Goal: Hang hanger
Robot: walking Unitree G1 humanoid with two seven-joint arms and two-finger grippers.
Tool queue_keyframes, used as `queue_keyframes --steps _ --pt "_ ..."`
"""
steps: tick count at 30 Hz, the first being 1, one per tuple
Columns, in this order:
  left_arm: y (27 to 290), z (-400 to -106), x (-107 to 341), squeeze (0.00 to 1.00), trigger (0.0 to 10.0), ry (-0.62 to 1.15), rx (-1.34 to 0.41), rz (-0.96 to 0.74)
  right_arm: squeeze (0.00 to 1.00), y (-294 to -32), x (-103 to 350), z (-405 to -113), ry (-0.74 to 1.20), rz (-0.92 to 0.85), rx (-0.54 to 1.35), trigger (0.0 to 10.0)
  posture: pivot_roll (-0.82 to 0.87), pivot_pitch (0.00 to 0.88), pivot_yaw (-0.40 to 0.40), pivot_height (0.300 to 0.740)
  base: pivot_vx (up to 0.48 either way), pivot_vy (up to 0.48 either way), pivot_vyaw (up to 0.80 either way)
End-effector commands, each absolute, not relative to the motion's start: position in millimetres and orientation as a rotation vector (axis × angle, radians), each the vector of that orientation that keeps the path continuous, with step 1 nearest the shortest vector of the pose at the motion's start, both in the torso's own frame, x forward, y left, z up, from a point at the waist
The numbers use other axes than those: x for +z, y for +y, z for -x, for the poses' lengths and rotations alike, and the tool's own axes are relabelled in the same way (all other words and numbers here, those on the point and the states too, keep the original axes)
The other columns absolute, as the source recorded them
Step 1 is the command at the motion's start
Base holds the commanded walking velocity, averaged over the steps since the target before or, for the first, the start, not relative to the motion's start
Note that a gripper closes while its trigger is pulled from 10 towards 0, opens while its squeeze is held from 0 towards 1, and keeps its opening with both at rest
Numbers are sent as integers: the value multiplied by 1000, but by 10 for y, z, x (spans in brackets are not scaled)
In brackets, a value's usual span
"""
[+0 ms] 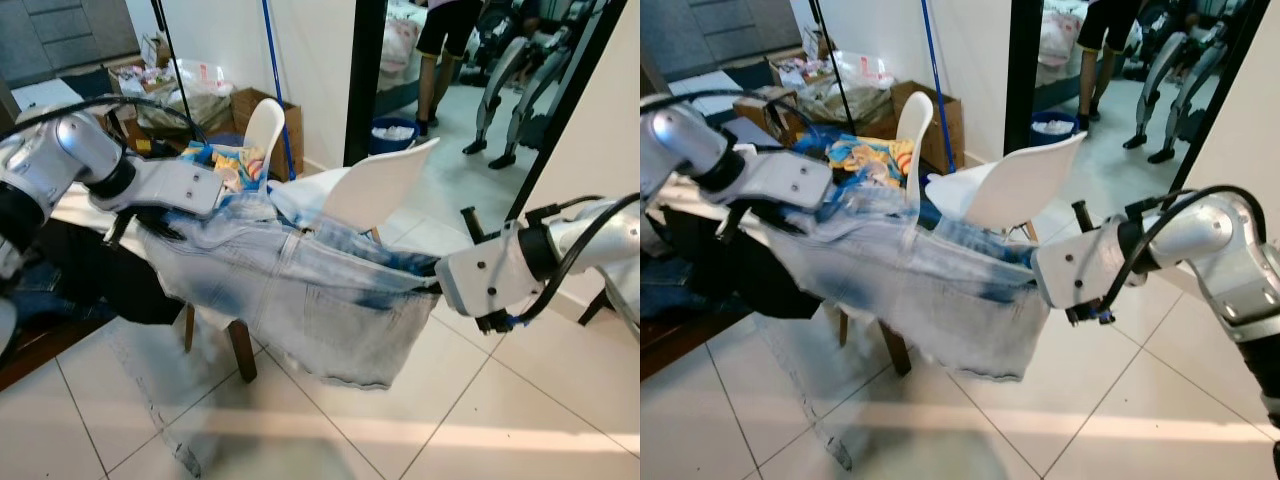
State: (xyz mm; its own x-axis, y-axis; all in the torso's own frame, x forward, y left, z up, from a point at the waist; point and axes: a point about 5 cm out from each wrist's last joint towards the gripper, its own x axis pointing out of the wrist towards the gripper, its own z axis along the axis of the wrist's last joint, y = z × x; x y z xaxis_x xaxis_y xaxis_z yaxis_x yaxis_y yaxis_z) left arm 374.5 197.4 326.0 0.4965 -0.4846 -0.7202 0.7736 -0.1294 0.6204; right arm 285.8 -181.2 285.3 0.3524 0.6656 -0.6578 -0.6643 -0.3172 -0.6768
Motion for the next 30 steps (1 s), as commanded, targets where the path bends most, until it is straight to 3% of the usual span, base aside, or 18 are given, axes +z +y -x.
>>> queue_keyframes --steps 1,8,13,15,16,21,30 --pt "1642 -3766 3415 0 10000 125 -1156 -1247 0 -1636 2903 -2811 -107 1361 1372 0 -13 58 15 740 0 0 0" --pt "1628 -3832 3536 0 10000 66 -1043 -1191 0 -1645 2914 -2821 -108 1358 1361 0 -10 58 18 740 0 0 0" --pt "1853 -3870 3366 0 10000 155 -962 -1339 0 -1744 2956 -2832 -88 1365 1317 0 -17 56 23 740 0 0 0" --pt "1883 -3769 3200 0 10000 176 -1128 -1475 0 -1775 2964 -2830 -79 1369 1310 0 -19 54 21 740 0 0 0" --pt "1883 -3681 3130 0 10000 165 -1271 -1455 0 -1790 2967 -2829 -73 1373 1309 0 -19 54 21 740 0 0 0" --pt "1916 -3629 3087 0 10000 217 -1350 -1450 0 -1813 2967 -2825 -63 1378 1309 0 -20 51 22 740 0 0 0" --pt "2233 -3565 2940 0 10000 517 -1372 -1567 0 -1821 2976 -2811 -62 1390 1312 0 -17 46 22 740 0 0 0"
